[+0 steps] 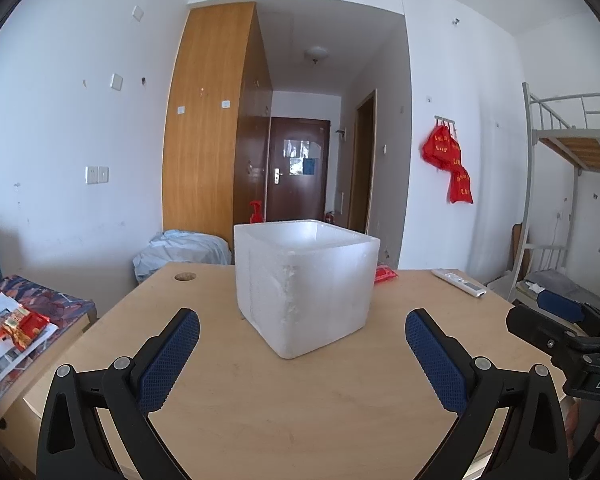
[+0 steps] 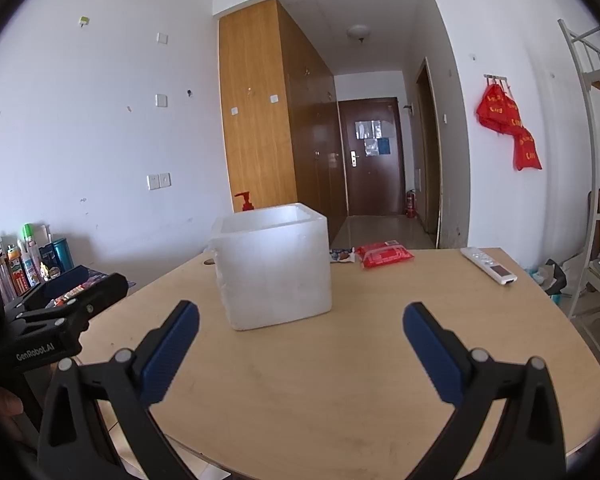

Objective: Organize soft objects

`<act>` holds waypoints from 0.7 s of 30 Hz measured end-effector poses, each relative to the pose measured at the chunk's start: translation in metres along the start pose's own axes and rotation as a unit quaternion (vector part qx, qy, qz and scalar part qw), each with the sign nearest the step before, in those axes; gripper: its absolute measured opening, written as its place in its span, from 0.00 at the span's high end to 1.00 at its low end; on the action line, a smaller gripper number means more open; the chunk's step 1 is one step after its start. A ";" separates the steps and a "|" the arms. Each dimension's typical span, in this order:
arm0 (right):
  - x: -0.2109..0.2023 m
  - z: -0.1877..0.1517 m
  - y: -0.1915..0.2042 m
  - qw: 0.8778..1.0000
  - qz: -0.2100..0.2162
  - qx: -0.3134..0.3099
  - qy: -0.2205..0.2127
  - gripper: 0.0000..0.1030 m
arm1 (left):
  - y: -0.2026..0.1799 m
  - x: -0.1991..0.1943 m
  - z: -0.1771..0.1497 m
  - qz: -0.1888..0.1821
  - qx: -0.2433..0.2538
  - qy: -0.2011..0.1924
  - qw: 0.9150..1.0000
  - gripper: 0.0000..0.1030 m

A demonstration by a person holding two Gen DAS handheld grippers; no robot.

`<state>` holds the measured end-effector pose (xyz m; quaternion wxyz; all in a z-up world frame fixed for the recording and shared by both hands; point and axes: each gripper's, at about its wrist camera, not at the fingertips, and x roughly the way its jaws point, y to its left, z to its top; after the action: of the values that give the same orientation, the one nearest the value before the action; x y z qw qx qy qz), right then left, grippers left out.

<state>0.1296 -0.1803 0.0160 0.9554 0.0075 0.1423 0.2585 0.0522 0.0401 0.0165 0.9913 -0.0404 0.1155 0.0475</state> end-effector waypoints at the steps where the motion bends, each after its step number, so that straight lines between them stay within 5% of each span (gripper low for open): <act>1: 0.000 0.000 0.000 1.000 0.000 0.001 0.001 0.00 | 0.000 0.000 0.000 -0.001 0.000 0.001 1.000 0.00; 21: 0.003 0.001 -0.001 1.000 0.001 0.003 0.009 0.00 | 0.000 0.005 0.000 -0.003 0.001 0.008 1.000 0.00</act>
<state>0.1328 -0.1799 0.0156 0.9539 0.0082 0.1516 0.2589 0.0565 0.0407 0.0153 0.9906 -0.0402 0.1229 0.0441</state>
